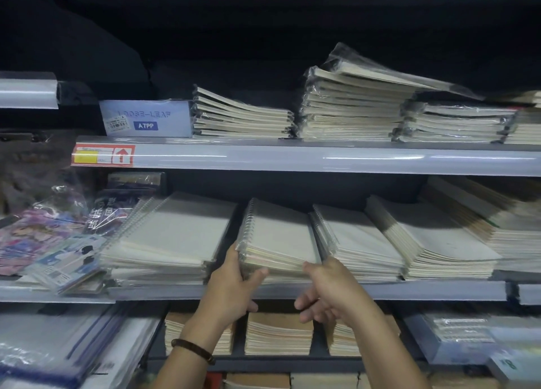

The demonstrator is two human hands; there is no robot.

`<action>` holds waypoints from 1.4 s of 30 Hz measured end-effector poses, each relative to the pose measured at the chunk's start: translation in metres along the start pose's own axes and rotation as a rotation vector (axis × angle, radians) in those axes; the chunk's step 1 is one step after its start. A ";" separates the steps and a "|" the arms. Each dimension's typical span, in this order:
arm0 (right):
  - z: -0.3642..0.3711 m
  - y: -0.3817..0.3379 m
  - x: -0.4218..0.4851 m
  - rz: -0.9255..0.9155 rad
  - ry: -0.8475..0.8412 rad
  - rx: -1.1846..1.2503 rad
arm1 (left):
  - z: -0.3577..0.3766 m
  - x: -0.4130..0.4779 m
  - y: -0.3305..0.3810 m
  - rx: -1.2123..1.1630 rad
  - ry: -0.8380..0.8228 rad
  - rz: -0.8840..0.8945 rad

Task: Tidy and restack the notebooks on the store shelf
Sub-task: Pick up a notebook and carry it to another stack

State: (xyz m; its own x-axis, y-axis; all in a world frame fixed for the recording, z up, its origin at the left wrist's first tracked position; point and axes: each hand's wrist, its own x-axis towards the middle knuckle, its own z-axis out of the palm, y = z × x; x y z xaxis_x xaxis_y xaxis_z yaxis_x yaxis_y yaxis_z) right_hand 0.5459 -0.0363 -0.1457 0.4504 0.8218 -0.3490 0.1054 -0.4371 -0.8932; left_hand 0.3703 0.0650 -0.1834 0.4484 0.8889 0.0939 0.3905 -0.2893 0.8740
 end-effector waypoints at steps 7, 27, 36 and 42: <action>0.002 0.026 -0.001 -0.009 0.019 0.097 | 0.023 0.008 -0.012 0.210 0.216 -0.019; 0.005 0.032 0.018 -0.170 0.356 -0.333 | 0.033 0.005 0.004 0.481 0.387 0.017; -0.028 0.008 0.002 0.111 -0.058 0.047 | 0.009 0.010 -0.008 0.243 0.193 0.012; -0.022 -0.006 0.001 0.148 -0.117 -0.027 | 0.003 0.011 0.003 0.167 0.051 -0.125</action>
State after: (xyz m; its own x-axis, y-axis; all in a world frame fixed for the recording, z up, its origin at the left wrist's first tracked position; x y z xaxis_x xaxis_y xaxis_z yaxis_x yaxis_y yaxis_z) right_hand 0.5652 -0.0404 -0.1345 0.3572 0.7837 -0.5081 0.0703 -0.5650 -0.8221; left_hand 0.3792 0.0732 -0.1808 0.3482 0.9373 0.0171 0.5702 -0.2262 0.7897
